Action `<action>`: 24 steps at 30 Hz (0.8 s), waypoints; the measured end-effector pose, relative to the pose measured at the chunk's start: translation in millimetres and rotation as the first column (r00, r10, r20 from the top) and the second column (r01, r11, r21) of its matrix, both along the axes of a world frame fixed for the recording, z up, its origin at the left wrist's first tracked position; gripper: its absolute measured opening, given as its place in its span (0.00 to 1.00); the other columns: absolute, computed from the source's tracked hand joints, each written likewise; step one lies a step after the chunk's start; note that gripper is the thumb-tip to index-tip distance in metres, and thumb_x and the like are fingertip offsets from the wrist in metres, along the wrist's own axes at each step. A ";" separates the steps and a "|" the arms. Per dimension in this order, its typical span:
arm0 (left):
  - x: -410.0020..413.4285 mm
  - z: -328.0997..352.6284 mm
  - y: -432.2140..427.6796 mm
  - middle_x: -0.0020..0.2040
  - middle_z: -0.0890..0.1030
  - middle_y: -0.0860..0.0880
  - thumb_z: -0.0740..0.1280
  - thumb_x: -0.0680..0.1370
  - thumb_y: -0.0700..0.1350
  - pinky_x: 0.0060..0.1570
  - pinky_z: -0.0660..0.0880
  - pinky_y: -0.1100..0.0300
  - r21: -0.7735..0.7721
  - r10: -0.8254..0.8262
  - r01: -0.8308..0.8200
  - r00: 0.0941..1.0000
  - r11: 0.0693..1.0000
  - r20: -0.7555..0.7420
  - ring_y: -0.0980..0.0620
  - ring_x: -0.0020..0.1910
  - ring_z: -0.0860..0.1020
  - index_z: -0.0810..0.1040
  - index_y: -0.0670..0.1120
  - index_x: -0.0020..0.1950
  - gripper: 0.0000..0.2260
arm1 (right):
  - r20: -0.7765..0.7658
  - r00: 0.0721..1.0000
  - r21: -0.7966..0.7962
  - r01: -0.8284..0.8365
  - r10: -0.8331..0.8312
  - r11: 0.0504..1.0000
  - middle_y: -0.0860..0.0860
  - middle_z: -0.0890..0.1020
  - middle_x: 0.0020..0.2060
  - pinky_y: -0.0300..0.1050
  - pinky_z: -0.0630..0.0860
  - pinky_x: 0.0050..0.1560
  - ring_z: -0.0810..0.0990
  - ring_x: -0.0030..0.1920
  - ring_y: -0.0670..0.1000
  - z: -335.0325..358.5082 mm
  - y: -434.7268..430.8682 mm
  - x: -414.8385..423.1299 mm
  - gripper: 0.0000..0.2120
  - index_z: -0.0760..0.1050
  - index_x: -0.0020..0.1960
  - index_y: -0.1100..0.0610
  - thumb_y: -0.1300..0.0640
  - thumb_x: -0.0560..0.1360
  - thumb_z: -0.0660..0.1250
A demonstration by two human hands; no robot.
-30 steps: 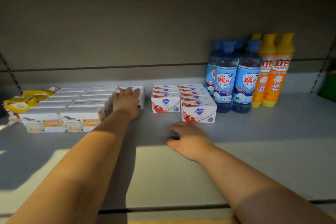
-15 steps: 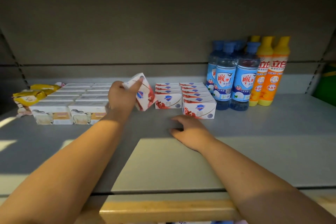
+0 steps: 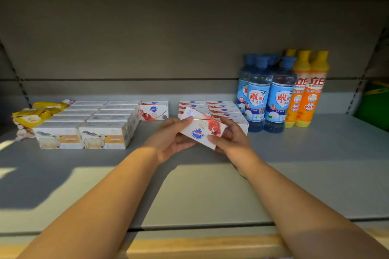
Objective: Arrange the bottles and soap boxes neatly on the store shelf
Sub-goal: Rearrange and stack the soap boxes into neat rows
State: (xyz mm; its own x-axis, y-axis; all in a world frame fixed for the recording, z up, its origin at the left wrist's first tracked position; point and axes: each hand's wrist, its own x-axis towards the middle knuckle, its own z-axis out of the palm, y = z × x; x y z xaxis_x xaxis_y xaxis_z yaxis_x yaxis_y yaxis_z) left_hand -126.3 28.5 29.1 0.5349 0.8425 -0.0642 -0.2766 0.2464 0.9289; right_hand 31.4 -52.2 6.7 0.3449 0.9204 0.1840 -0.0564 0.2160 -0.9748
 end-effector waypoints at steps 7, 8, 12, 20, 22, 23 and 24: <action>-6.2 4.9 -2.9 0.54 0.81 0.43 0.71 0.66 0.47 0.43 0.81 0.53 0.079 -0.185 0.193 0.978 0.978 -0.098 0.46 0.44 0.83 0.69 0.51 0.65 0.28 | -0.275 0.956 -0.152 0.066 -0.106 0.986 0.51 0.84 0.39 0.38 0.73 0.23 0.81 0.31 0.47 7.7 5.0 12.8 0.10 0.76 0.53 0.50 0.50 0.73 0.69; -4.9 3.2 -4.4 0.56 0.80 0.43 0.73 0.66 0.44 0.45 0.81 0.53 0.139 -0.201 0.217 0.973 0.966 -0.117 0.46 0.46 0.83 0.68 0.55 0.67 0.30 | -0.349 0.933 -0.201 0.021 -0.092 0.979 0.52 0.84 0.37 0.37 0.72 0.22 0.81 0.29 0.47 8.4 5.5 15.1 0.10 0.76 0.53 0.52 0.49 0.74 0.67; 1.6 -3.3 -10.6 0.61 0.77 0.44 0.79 0.63 0.37 0.57 0.77 0.56 0.518 -0.022 0.230 0.926 0.824 -0.377 0.52 0.55 0.80 0.66 0.67 0.62 0.39 | -0.540 0.842 -0.278 -0.185 0.006 0.943 0.55 0.81 0.36 0.34 0.71 0.18 0.76 0.21 0.46 10.7 3.6 19.9 0.16 0.78 0.54 0.59 0.49 0.74 0.65; 4.1 -5.5 -10.3 0.52 0.81 0.57 0.77 0.66 0.39 0.53 0.74 0.66 0.750 0.212 0.031 0.951 0.660 -0.226 0.60 0.52 0.79 0.79 0.54 0.50 0.17 | -0.427 0.895 -0.375 -0.308 0.132 0.874 0.50 0.70 0.23 0.29 0.54 0.16 0.60 0.18 0.43 14.3 -1.0 16.0 0.26 0.76 0.42 0.53 0.31 0.73 0.54; 6.0 -3.3 -11.5 0.46 0.84 0.53 0.76 0.67 0.42 0.51 0.75 0.61 0.652 0.212 -0.050 0.962 0.756 -0.172 0.55 0.47 0.81 0.81 0.52 0.46 0.11 | -0.348 0.927 -0.381 -0.275 0.139 0.883 0.52 0.74 0.26 0.30 0.59 0.18 0.65 0.19 0.45 12.9 0.9 12.0 0.30 0.76 0.44 0.54 0.30 0.74 0.49; 7.0 -1.7 -12.2 0.45 0.84 0.50 0.74 0.67 0.46 0.51 0.75 0.58 0.586 0.212 -0.085 0.965 0.806 -0.152 0.52 0.47 0.80 0.81 0.50 0.45 0.08 | -0.324 0.936 -0.370 -0.258 0.136 0.893 0.53 0.76 0.29 0.31 0.63 0.19 0.69 0.20 0.47 12.7 1.6 9.9 0.30 0.76 0.46 0.55 0.31 0.75 0.48; 7.8 -0.8 -12.0 0.46 0.84 0.47 0.73 0.66 0.50 0.51 0.75 0.56 0.507 0.193 -0.103 0.973 0.856 -0.129 0.50 0.46 0.80 0.82 0.48 0.45 0.11 | -0.318 0.938 -0.340 -0.247 0.136 0.908 0.54 0.78 0.33 0.33 0.68 0.21 0.74 0.22 0.48 12.9 2.2 8.2 0.29 0.76 0.48 0.55 0.32 0.76 0.49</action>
State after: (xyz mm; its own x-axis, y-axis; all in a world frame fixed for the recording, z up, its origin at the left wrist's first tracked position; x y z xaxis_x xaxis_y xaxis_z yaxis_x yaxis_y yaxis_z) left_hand -118.5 16.5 28.4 0.4204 0.8549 0.3040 -0.1011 -0.2888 0.9520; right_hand 39.6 -50.0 19.6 0.1412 0.9554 -0.2592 -0.3425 -0.1985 -0.9183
